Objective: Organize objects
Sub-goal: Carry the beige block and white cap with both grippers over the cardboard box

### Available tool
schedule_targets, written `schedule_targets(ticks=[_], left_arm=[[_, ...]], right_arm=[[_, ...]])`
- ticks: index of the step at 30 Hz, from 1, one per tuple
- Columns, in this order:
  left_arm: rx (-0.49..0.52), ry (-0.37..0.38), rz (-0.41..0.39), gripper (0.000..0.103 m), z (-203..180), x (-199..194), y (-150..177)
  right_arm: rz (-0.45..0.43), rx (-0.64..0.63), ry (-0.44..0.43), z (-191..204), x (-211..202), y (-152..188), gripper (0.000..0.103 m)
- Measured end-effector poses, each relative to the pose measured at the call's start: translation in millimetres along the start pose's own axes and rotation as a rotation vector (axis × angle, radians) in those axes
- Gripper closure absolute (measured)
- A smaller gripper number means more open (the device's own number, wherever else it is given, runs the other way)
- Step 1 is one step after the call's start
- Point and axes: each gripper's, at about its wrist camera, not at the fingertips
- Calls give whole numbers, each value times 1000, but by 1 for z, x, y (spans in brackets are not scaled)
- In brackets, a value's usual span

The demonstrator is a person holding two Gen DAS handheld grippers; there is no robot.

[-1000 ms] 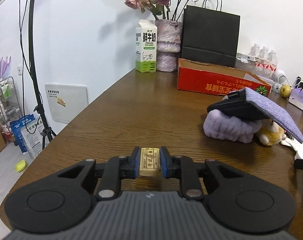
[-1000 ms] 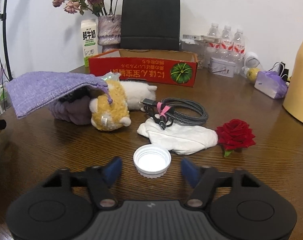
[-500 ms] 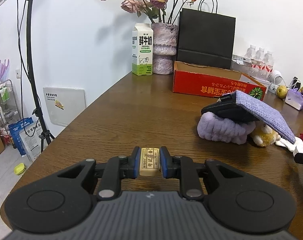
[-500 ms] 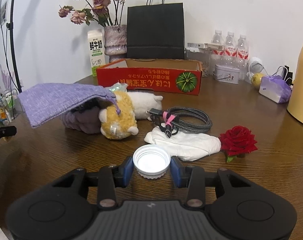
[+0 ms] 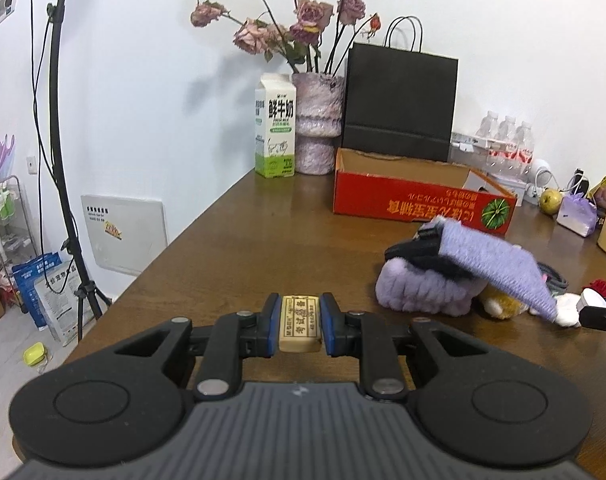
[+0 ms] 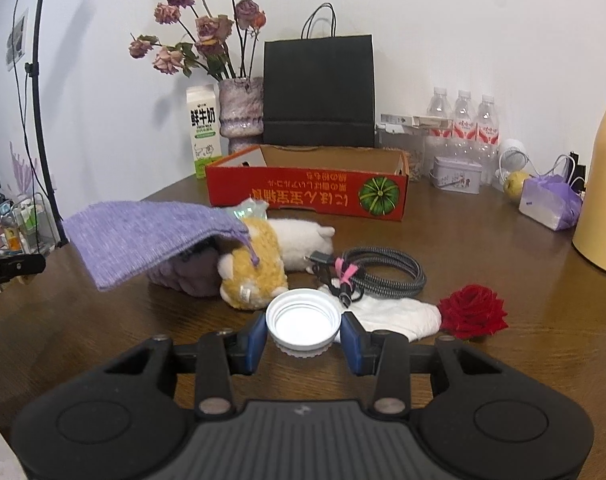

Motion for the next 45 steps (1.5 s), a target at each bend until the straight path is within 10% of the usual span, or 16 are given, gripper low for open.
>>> schedule_targets(ticks=[45], left_arm=[[55, 157, -66, 82, -71, 69, -106]], right_arm=[[-74, -44, -16, -11, 63, -97, 64]])
Point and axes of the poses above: each gripper's, at about its wrist camera, not at the fingertips, and x roughly the way its jaws point, z to its left, y to its underside, and after that the axes turned 8 degrees about -y, right-handed
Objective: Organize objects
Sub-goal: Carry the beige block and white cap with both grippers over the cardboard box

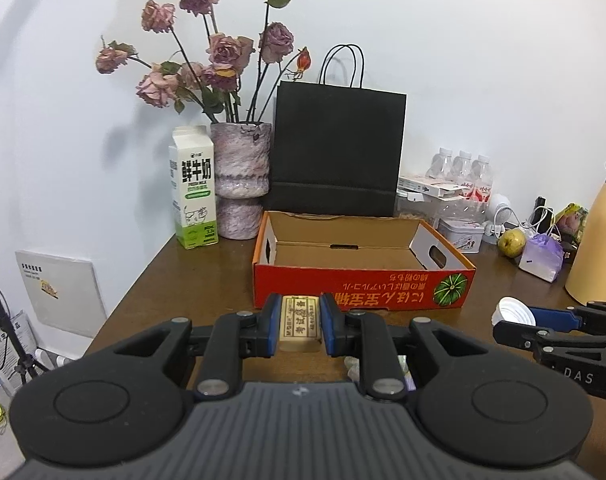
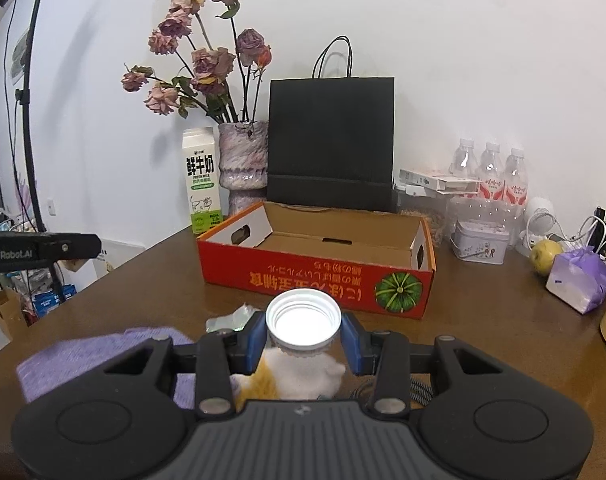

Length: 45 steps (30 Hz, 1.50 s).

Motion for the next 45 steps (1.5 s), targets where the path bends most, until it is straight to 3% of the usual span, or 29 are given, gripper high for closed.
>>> schedule_targets(ticks=[11, 35, 45], left_arm=[[37, 50, 29, 82, -15, 33, -29], [164, 79, 80, 82, -34, 97, -78], [149, 83, 111, 82, -25, 132, -90]], right_arm=[[-4, -17, 8, -9, 32, -28, 64], [49, -35, 12, -31, 91, -70, 64], [91, -47, 31, -42, 123, -85, 64]])
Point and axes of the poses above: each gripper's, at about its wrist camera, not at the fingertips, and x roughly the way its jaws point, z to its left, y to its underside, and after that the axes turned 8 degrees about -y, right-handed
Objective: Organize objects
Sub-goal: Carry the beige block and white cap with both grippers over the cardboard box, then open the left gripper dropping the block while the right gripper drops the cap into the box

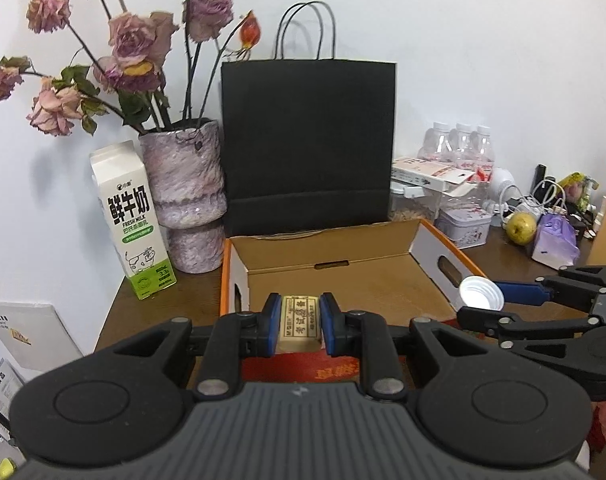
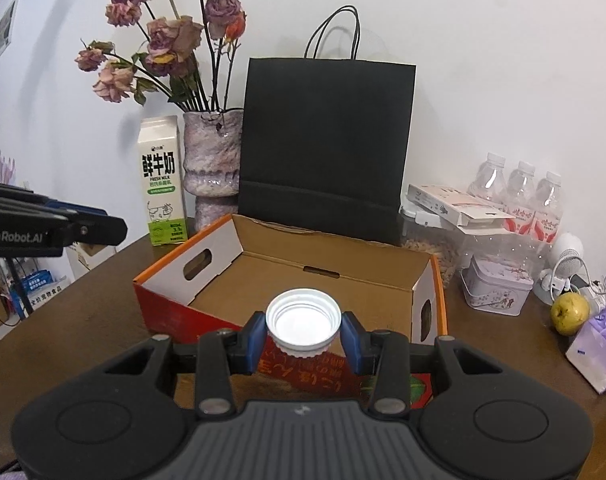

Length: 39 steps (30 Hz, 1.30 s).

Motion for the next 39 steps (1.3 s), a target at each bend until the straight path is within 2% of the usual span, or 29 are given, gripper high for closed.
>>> schedule_targets(ticks=[10, 19, 36, 38, 39], left_arm=[[14, -19, 39, 82, 12, 47, -13], [20, 9, 75, 82, 13, 85, -18], [30, 23, 118, 81, -4, 136, -10], [31, 25, 116, 80, -5, 139, -10], [30, 25, 115, 69, -6, 140, -10]], right_arm=[[36, -10, 18, -7, 31, -18, 64], [71, -27, 35, -16, 61, -25, 64], [113, -6, 62, -38, 101, -16, 64], [114, -1, 64, -39, 103, -15, 64], [115, 2, 64, -40, 104, -15, 64]])
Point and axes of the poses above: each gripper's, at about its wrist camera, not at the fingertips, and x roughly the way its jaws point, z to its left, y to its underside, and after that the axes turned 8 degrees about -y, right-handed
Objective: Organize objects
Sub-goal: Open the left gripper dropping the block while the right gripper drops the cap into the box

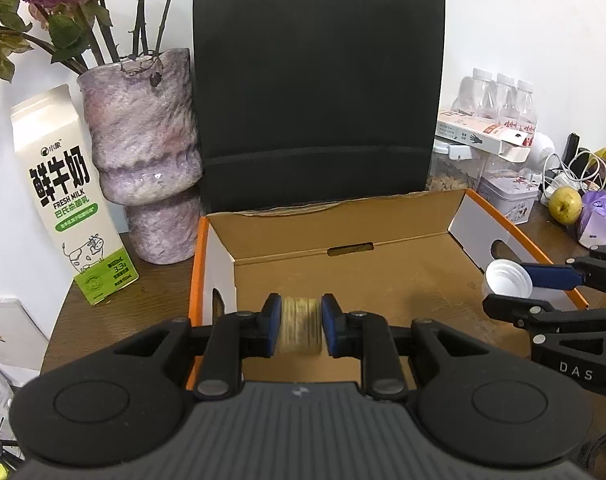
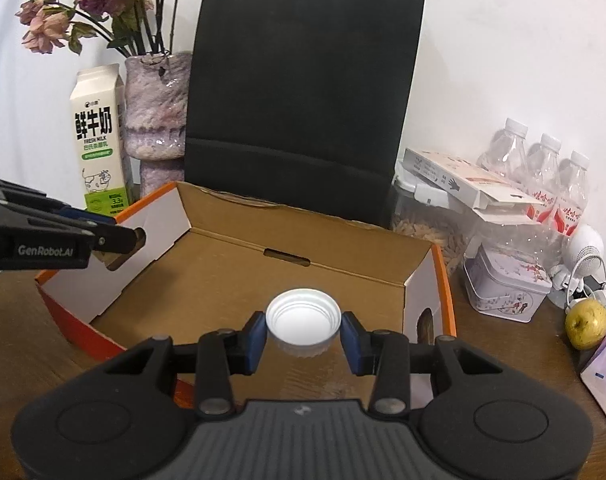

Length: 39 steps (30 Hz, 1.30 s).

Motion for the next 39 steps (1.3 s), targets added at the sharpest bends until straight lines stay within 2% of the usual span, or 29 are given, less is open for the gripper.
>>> schedule_targets(ticks=[1, 2, 3, 5, 7, 21, 23, 39], left_arm=[[-3, 0, -2, 44, 0, 1, 0], [-6, -5, -12, 30, -1, 0, 0], [-6, -13, -27, 10, -1, -1, 1], [8, -23, -57, 7, -3, -4, 3], [19, -26, -57, 0, -4, -5, 3], [-1, -46, -62, 0, 2, -15, 4], [-4, -52, -61, 0, 3, -17, 4], [-21, -91, -98, 0, 10, -72, 8]], right_arm=[[2, 5, -1, -1, 1, 0, 63], [2, 9, -2, -2, 2, 0, 56], [3, 14, 0, -2, 3, 1, 48], [-13, 19, 13, -3, 3, 1, 15], [-29, 17, 24, -3, 2, 2, 11], [-36, 19, 34, -2, -6, 2, 8], [-38, 19, 33, -2, -9, 3, 4], [-75, 6, 29, 12, -53, 6, 1]])
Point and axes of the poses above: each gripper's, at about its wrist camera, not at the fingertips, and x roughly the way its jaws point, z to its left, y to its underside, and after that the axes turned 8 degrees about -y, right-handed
